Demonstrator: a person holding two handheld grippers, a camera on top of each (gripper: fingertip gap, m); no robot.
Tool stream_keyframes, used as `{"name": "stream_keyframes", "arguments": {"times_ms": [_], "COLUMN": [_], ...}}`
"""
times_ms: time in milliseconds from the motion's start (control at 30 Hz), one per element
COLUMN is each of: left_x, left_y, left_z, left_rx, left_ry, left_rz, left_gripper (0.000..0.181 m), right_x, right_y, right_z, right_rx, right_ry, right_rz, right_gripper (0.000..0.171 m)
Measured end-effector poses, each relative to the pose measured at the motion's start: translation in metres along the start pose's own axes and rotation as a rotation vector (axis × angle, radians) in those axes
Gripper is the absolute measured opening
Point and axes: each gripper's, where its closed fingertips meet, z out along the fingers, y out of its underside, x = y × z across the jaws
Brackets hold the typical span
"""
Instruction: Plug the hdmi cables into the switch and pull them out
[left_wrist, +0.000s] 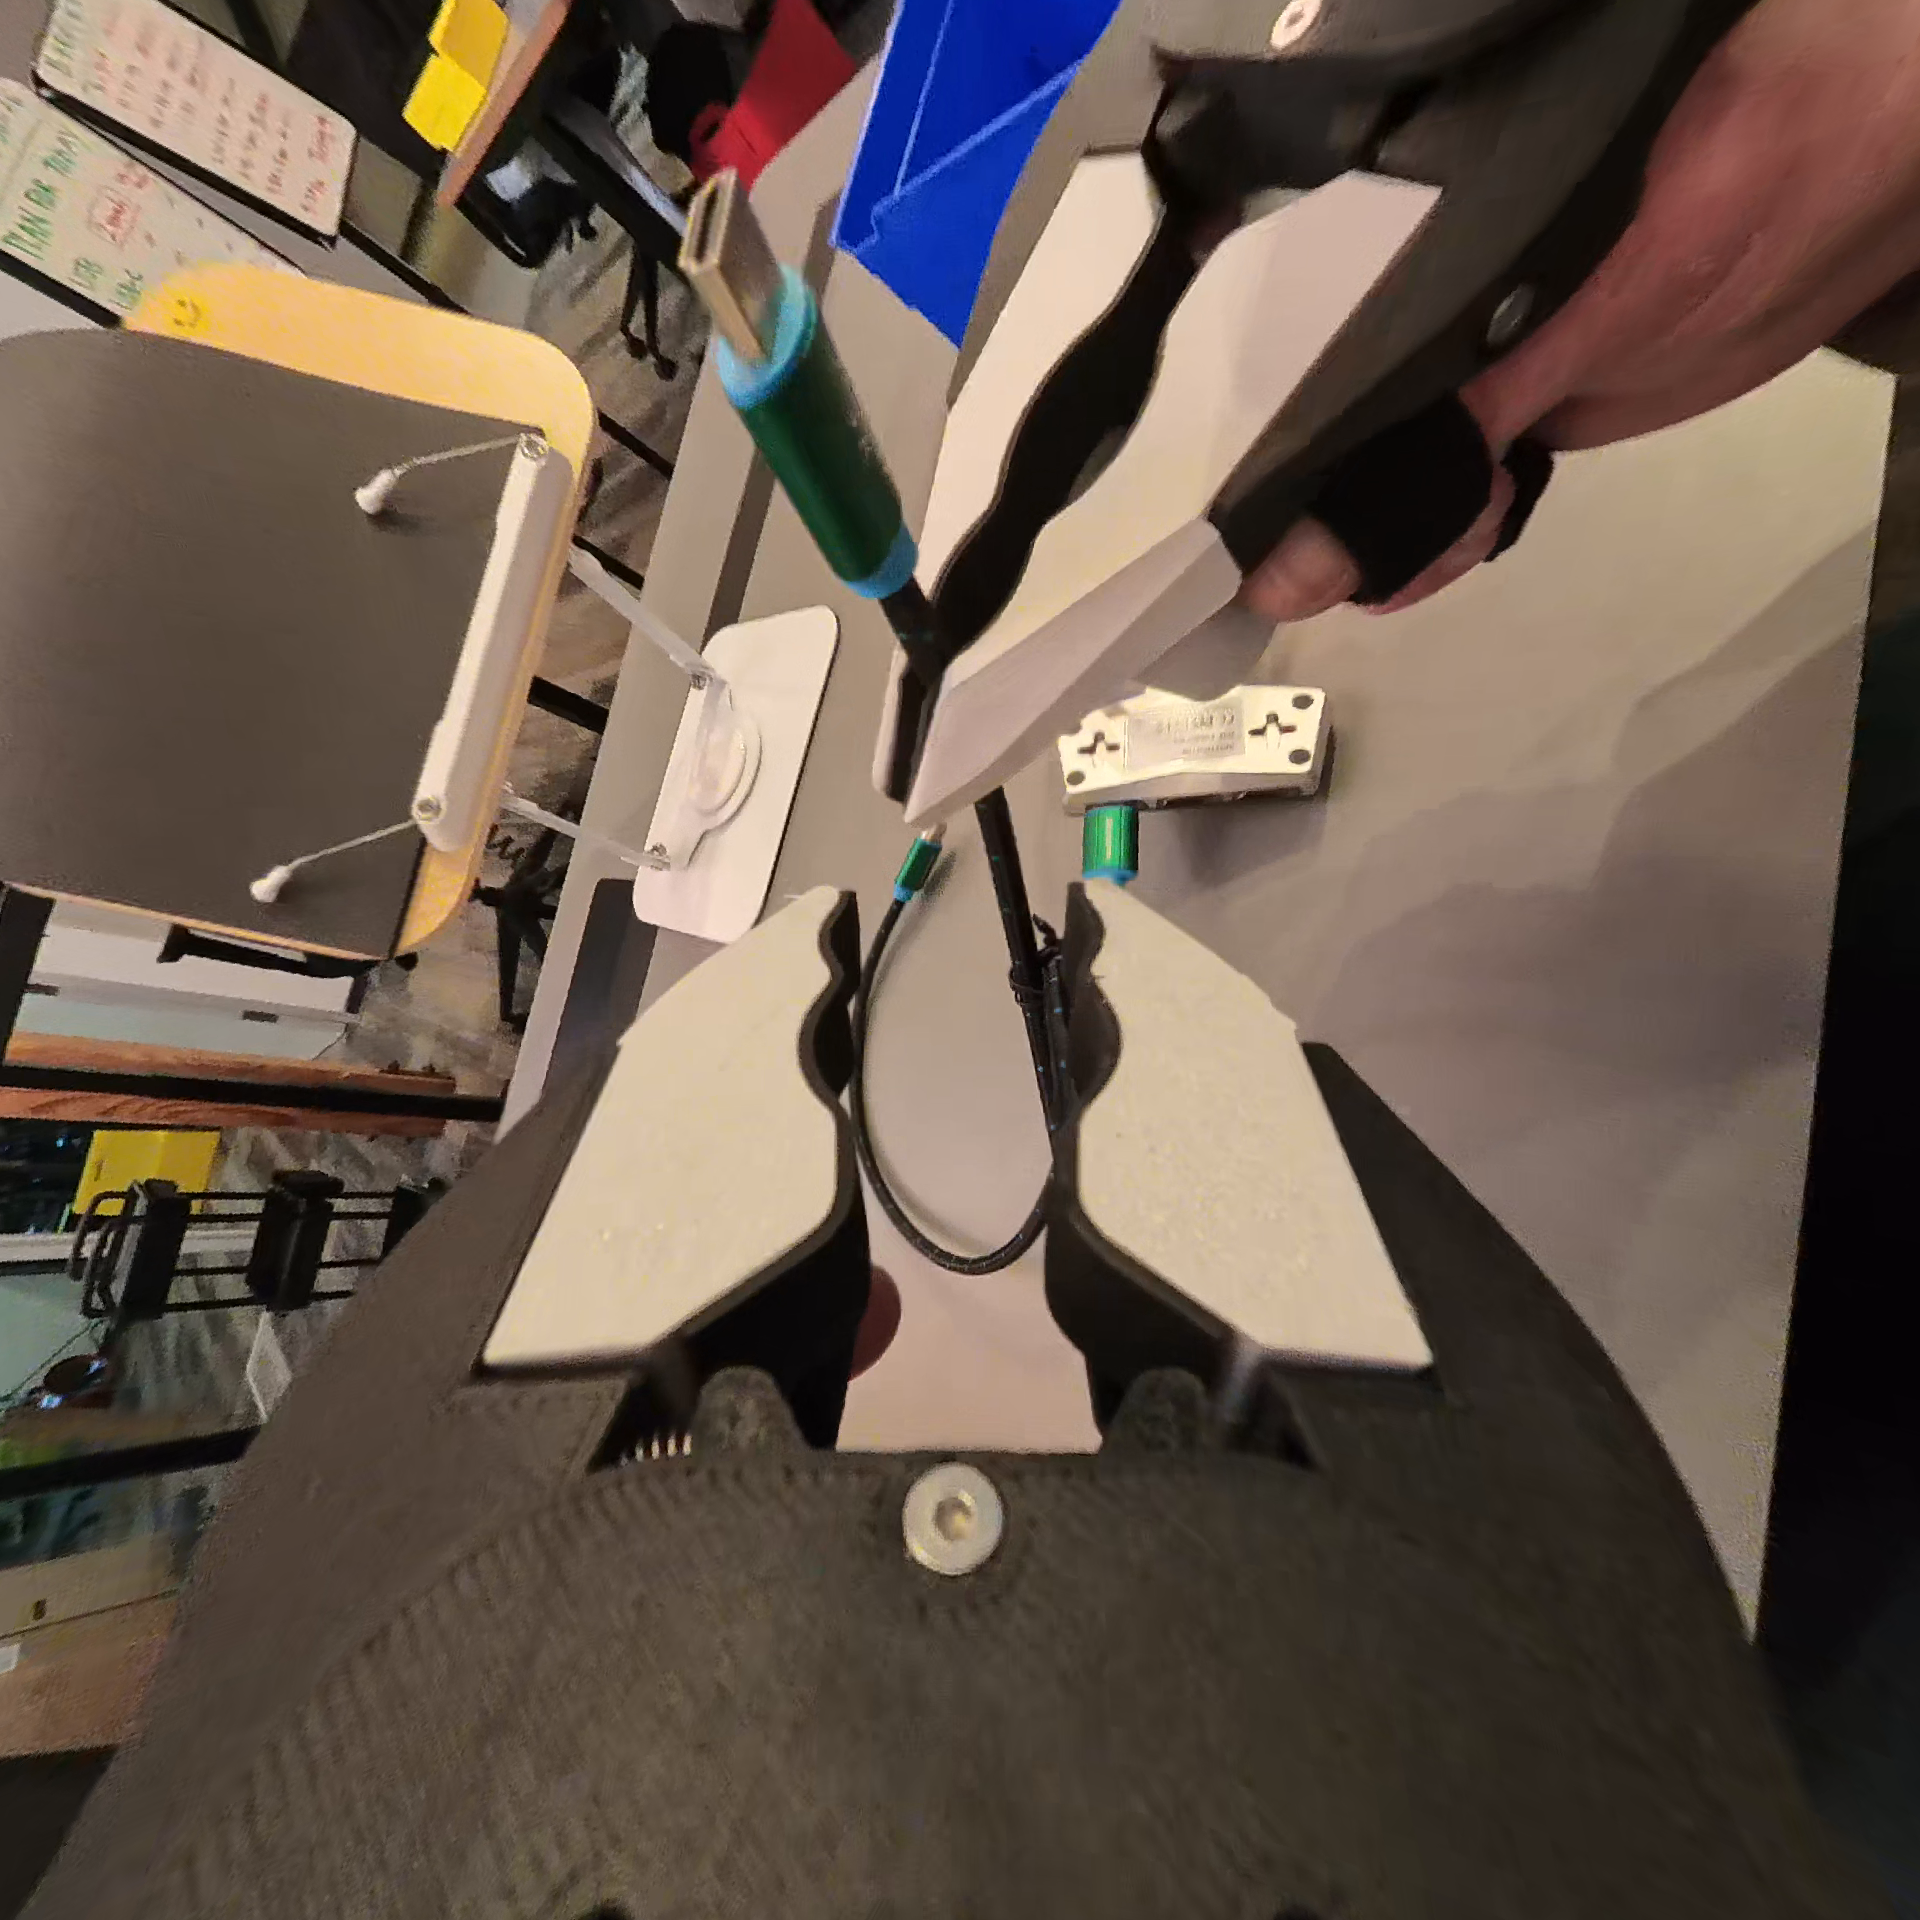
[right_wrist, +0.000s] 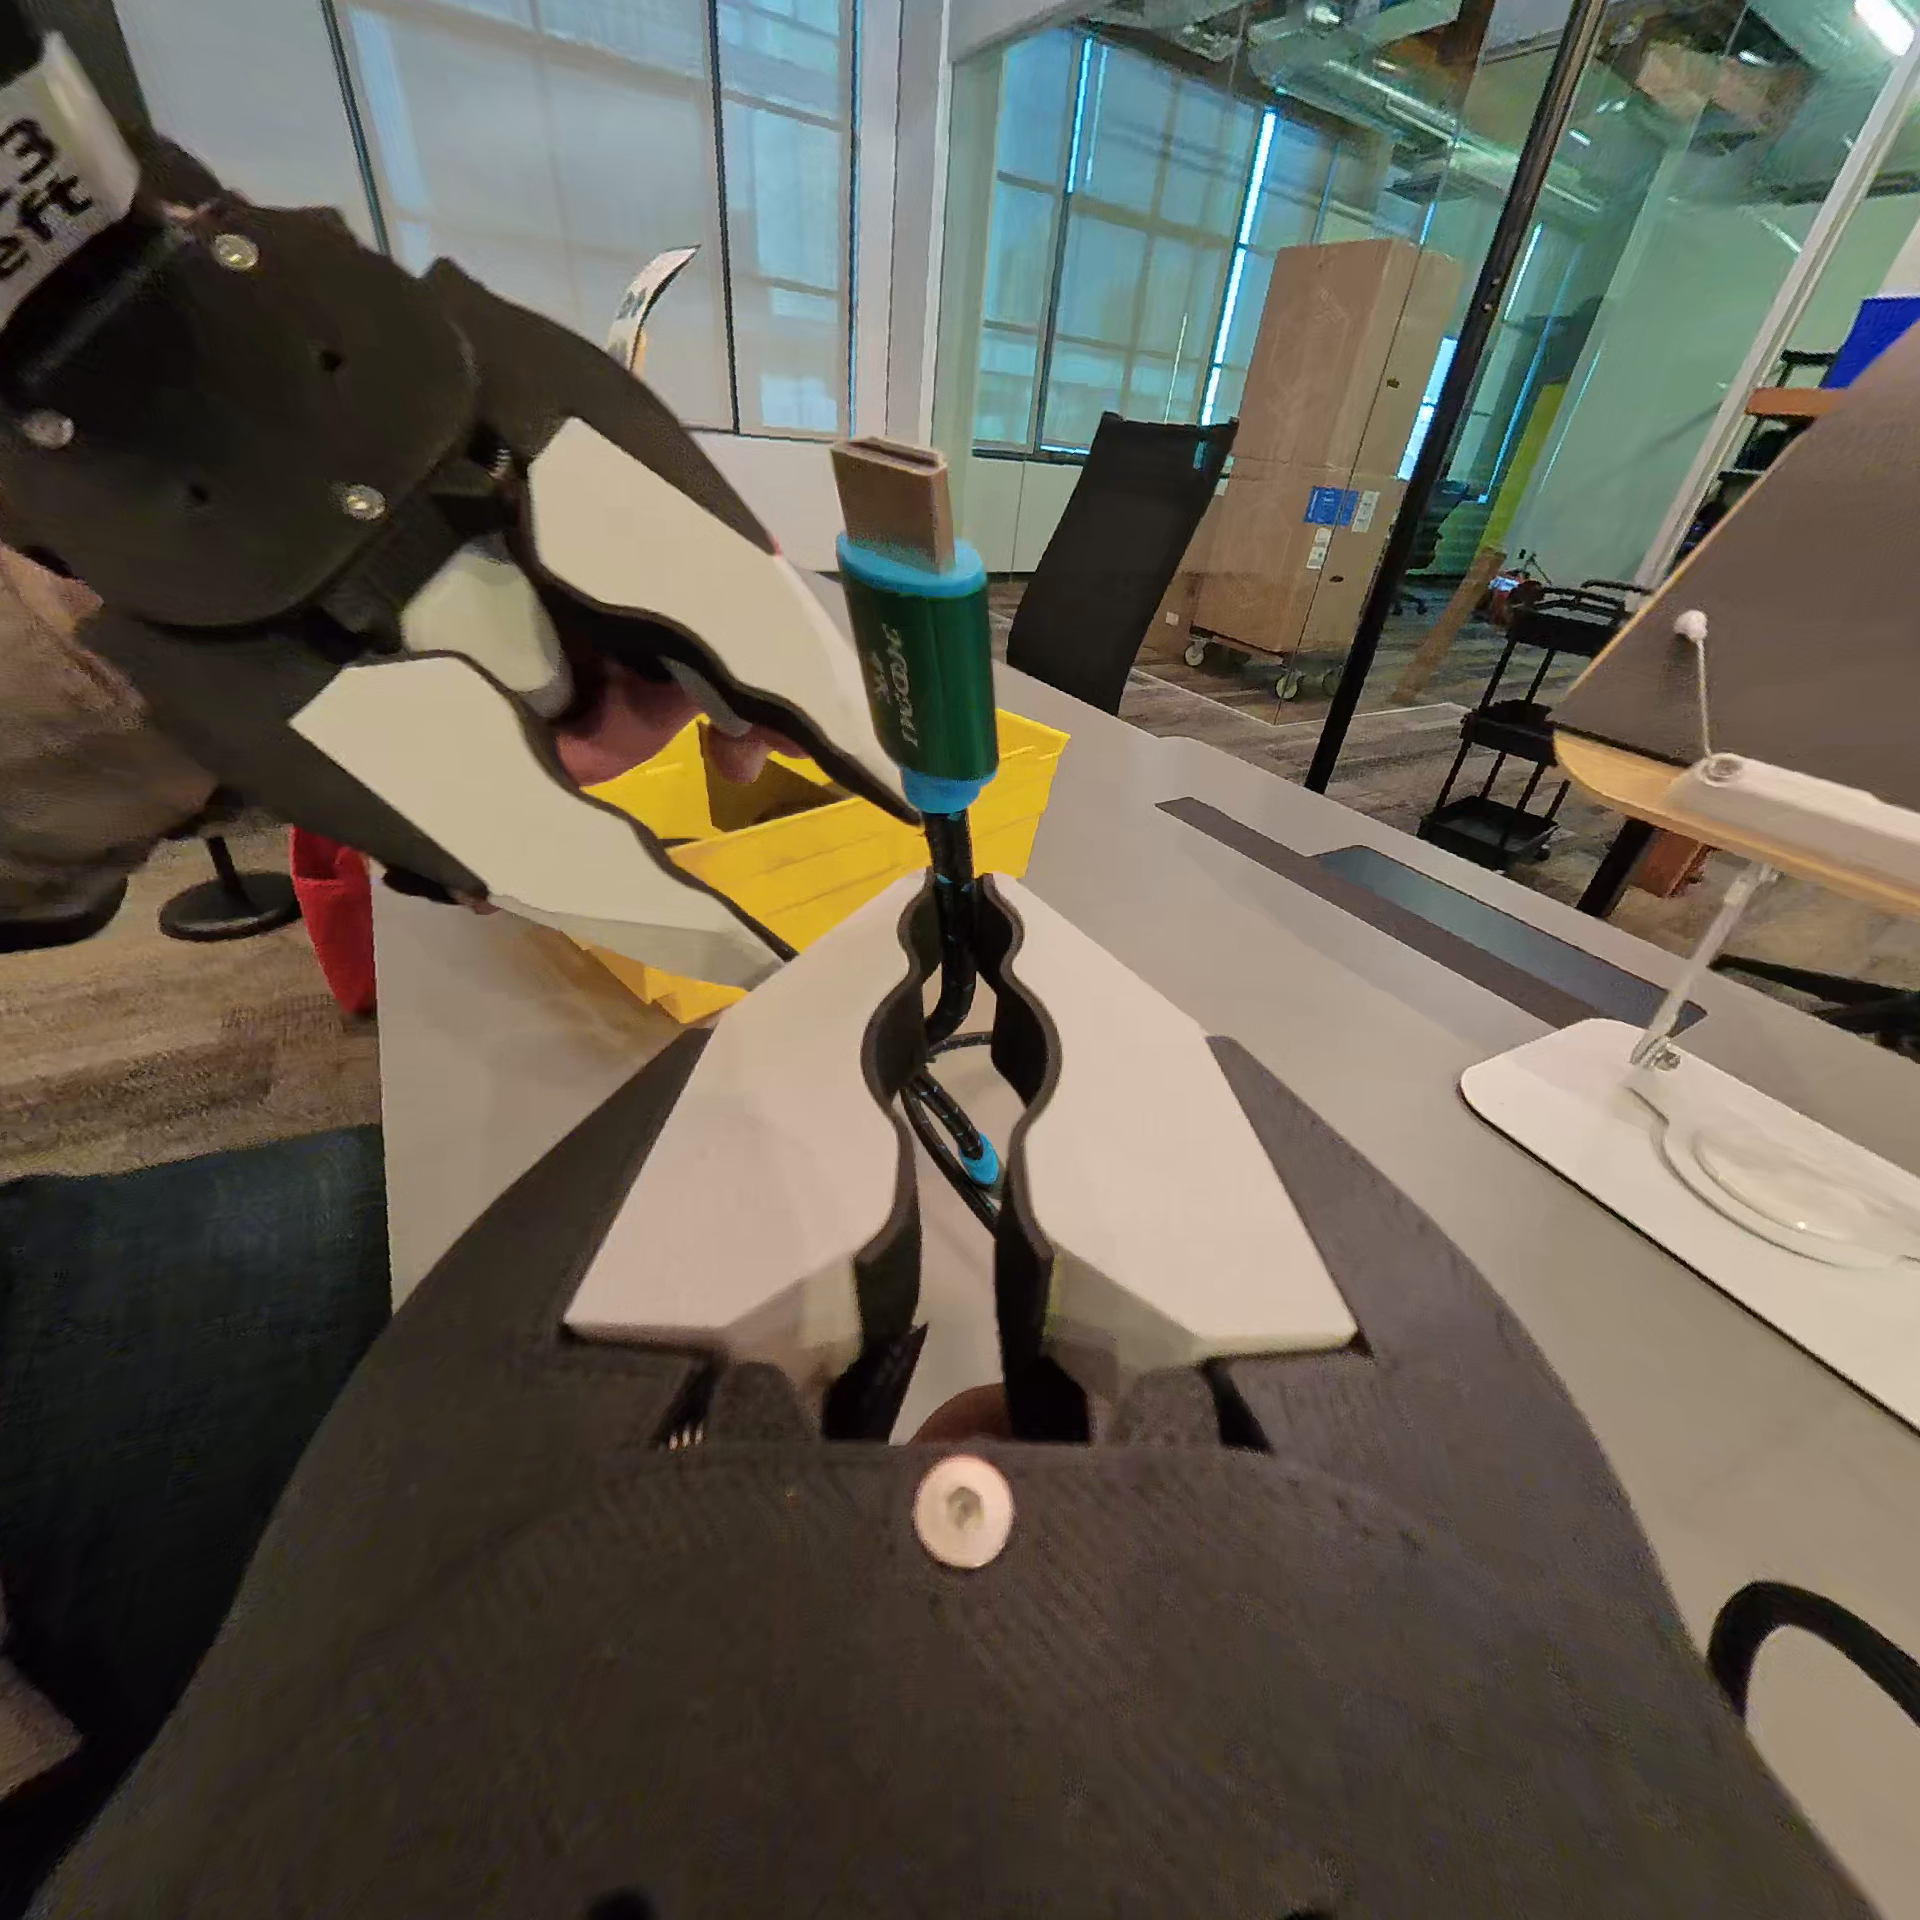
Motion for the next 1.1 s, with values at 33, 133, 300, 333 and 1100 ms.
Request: {"name": "stream_keyframes", "arguments": {"times_ms": [33,133,300,333,1100], "left_x": [0.001,0.004,0.009,0.01,-0.031], "left_y": [0.003,0.009,0.011,0.011,0.038], "left_z": [0.001,0.006,0.013,0.014,0.033], "left_rx": [-0.013,-0.028,-0.014,-0.009,-0.161], "left_ry": [0.008,0.033,0.075,0.075,-0.285], "left_rz": [-0.001,0.008,0.03,0.038,0.225], "left_gripper": [0.037,0.039,0.039,0.038,0.006], "right_x": [-0.003,-0.009,-0.014,-0.016,-0.018], "right_y": [0.0,-0.001,0.001,0.001,-0.006], "right_z": [0.001,0.002,0.003,0.003,0.002], "right_rx": [-0.003,-0.005,-0.021,-0.024,-0.077], "right_ry": [-0.004,-0.016,-0.013,-0.011,0.103], "right_rz": [-0.018,-0.068,-0.191,-0.23,-0.508], "right_gripper": [0.002,0.002,0.002,0.002,0.028]}}
